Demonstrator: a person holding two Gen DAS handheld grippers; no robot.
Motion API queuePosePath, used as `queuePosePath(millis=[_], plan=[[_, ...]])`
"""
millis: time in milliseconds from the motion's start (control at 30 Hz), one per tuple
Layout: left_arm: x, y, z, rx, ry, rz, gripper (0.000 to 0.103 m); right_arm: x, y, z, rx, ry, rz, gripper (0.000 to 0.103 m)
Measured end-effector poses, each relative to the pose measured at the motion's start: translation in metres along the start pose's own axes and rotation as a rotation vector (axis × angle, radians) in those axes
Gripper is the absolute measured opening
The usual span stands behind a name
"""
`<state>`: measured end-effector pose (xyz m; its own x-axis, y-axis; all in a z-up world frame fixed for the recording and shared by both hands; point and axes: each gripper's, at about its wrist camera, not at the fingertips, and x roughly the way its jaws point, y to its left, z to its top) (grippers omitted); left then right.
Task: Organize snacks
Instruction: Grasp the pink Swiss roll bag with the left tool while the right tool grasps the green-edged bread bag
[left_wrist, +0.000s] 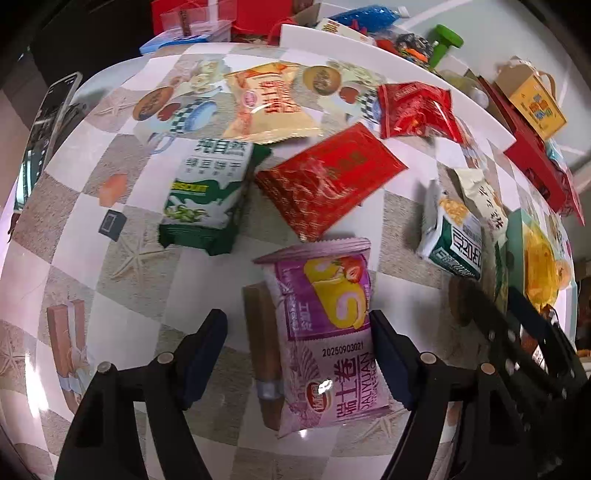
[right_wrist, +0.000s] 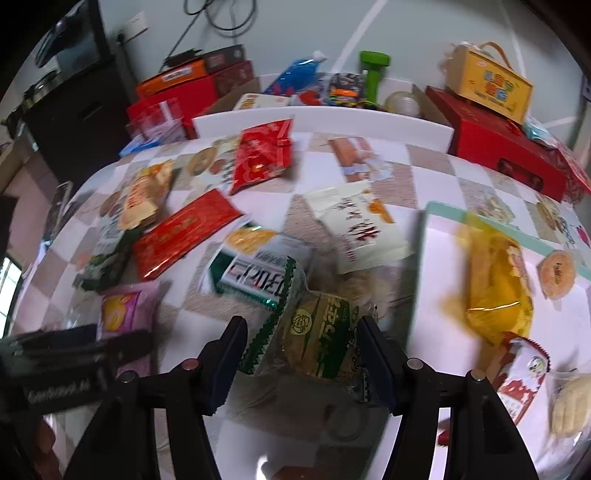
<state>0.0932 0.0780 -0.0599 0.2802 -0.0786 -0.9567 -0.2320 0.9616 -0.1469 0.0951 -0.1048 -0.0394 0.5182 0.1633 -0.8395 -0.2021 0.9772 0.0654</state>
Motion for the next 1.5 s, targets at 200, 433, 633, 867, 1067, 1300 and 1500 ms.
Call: queuePosePath(millis=[200, 433, 633, 867, 1067, 1300, 1500], plan=[[0.0, 0.018, 0.004, -0.047, -0.01, 0.041, 0.078, -0.003, 0.016, -0.006, -0.03, 0.013, 0.051, 0.064], [0.002, 0.023, 0.006, -0.042, -0.008, 0.037, 0.078, -0.014, 0.015, -0.01, -0.021, -0.011, 0.015, 0.065], [0.003, 0.012, 0.004, -0.034, -0.008, 0.026, 0.078, -0.003, -0.002, -0.008, 0.025, 0.001, -0.038, 0.067], [0.0, 0.011, 0.002, -0.028, -0.005, 0.02, 0.078, 0.007, 0.001, -0.008, 0.036, 0.028, 0.002, 0.072], [0.004, 0.009, 0.004, -0.019, -0.001, 0.018, 0.078, 0.008, 0.019, -0.01, -0.024, 0.032, 0.013, 0.076], [0.004, 0.014, 0.005, -0.03, -0.001, 0.009, 0.078, 0.008, 0.025, -0.014, -0.06, 0.037, 0.019, 0.088], [0.003, 0.021, 0.006, -0.038, -0.001, 0.008, 0.078, 0.004, 0.026, -0.015, -0.081, 0.042, 0.033, 0.089]])
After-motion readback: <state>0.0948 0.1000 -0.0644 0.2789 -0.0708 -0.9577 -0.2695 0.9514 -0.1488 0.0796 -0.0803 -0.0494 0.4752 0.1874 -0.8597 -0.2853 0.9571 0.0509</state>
